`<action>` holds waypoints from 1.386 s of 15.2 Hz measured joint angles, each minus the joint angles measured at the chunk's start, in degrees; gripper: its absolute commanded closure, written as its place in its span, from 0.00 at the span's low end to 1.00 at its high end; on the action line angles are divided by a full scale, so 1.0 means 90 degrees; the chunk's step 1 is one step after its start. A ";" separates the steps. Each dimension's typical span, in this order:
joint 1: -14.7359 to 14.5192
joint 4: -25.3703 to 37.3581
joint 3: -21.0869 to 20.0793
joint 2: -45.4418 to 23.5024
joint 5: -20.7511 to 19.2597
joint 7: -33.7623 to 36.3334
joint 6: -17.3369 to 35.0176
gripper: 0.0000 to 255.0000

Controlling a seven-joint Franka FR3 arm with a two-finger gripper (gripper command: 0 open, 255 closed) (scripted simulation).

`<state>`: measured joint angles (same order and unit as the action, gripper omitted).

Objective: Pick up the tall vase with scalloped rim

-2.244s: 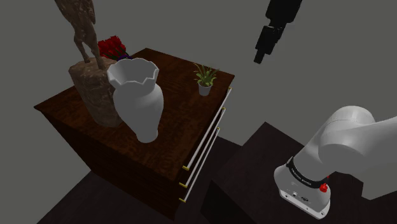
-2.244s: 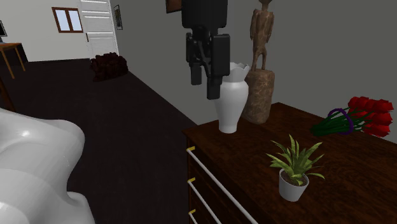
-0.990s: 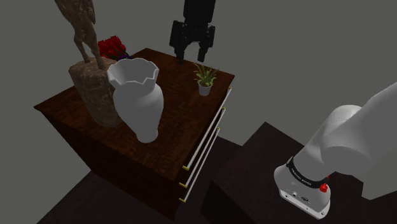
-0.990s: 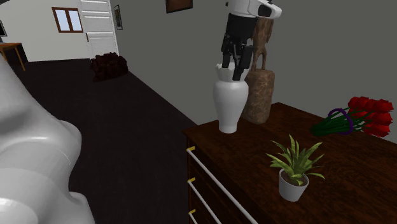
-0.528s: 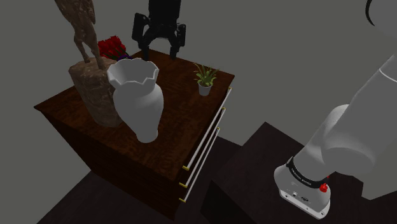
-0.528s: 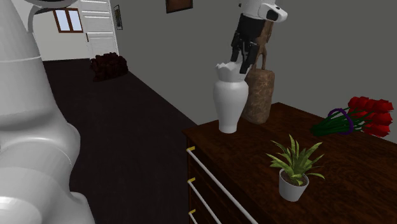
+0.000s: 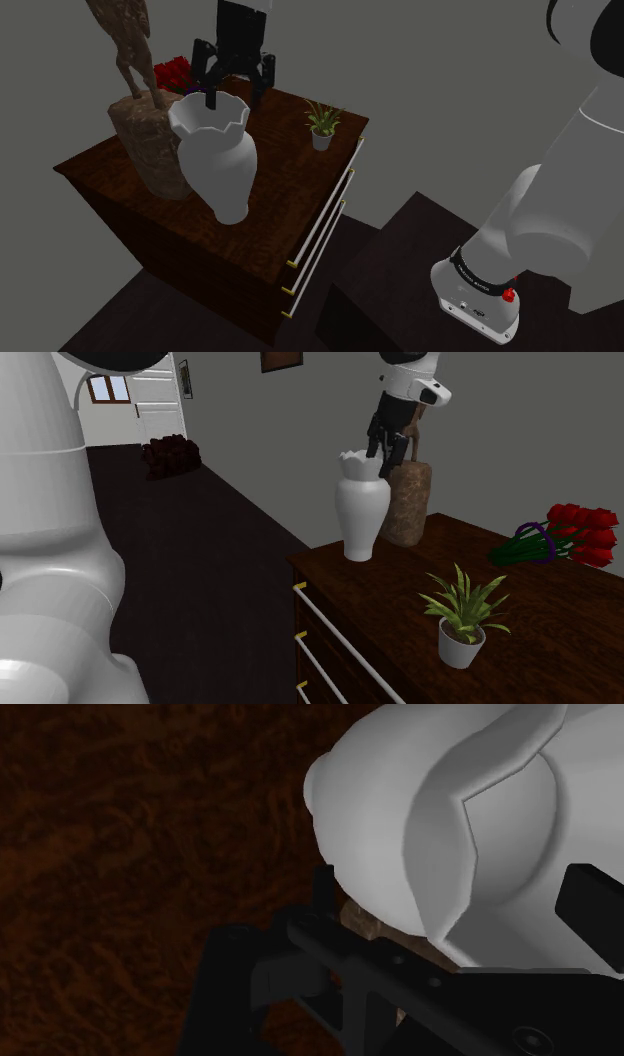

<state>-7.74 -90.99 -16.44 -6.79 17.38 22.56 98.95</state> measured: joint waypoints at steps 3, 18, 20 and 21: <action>-0.0006 -0.0227 -0.0005 0.0023 0.0017 -0.0052 0.0199 1.00; -0.0009 0.0161 -0.0004 -0.0057 -0.0023 0.0048 -0.0104 1.00; -0.0008 0.0373 -0.0004 -0.0077 -0.0036 0.0103 -0.0288 1.00; -0.0007 0.0457 -0.0003 -0.0083 -0.0040 0.0125 -0.0364 1.00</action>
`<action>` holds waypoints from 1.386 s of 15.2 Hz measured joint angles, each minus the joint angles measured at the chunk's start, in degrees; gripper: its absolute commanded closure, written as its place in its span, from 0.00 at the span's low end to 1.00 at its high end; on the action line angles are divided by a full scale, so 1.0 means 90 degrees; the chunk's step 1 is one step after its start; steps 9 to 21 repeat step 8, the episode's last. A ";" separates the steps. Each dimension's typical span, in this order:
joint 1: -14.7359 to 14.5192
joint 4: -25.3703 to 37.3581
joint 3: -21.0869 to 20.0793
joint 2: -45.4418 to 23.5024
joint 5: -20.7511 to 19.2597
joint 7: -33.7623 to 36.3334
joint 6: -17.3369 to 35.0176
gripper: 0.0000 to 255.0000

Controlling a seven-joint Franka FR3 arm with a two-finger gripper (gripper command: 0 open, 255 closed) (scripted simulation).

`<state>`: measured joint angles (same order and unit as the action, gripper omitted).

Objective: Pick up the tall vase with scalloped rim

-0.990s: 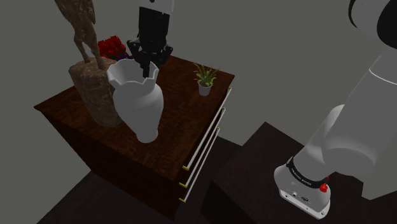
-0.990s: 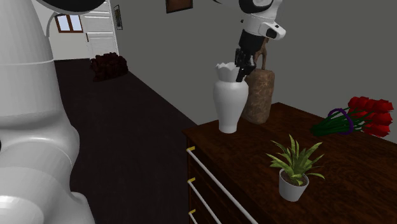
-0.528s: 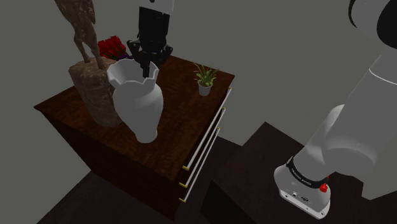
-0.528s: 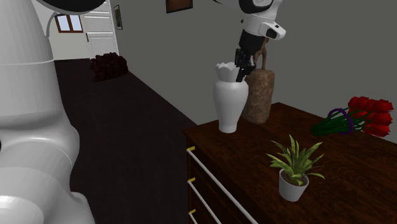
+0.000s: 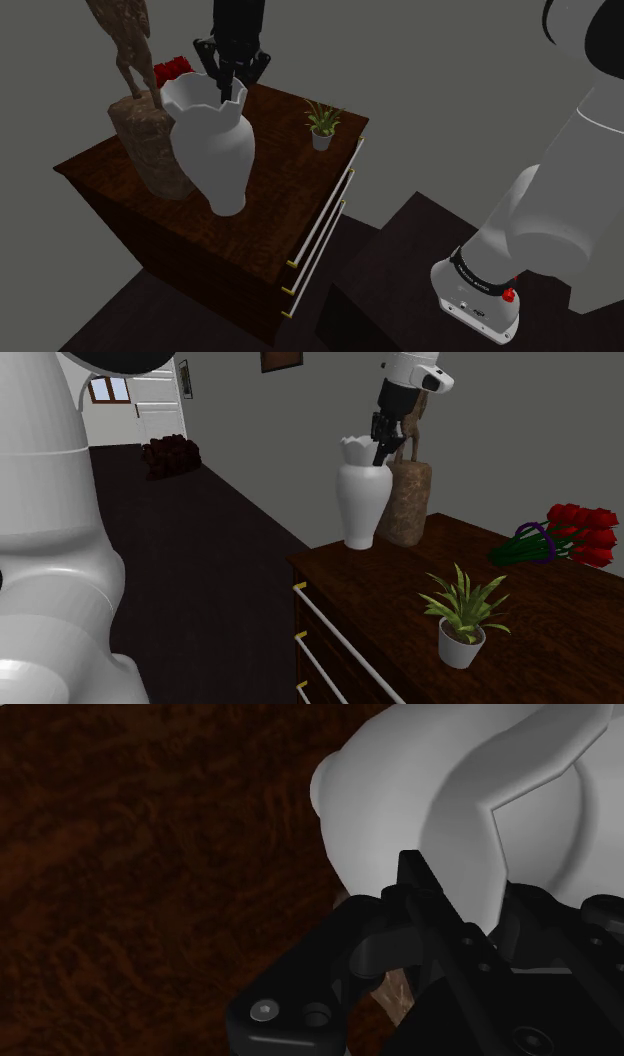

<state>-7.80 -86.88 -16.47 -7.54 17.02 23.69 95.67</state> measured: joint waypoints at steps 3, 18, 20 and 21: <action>0.0003 0.0309 0.0001 -0.0035 -0.0015 0.0076 -0.0266 1.00; -0.0011 0.0860 -0.0006 -0.0165 -0.0057 0.0213 -0.0667 1.00; -0.0011 0.0860 -0.0006 -0.0165 -0.0057 0.0213 -0.0667 1.00; -0.0011 0.0860 -0.0006 -0.0165 -0.0057 0.0213 -0.0667 1.00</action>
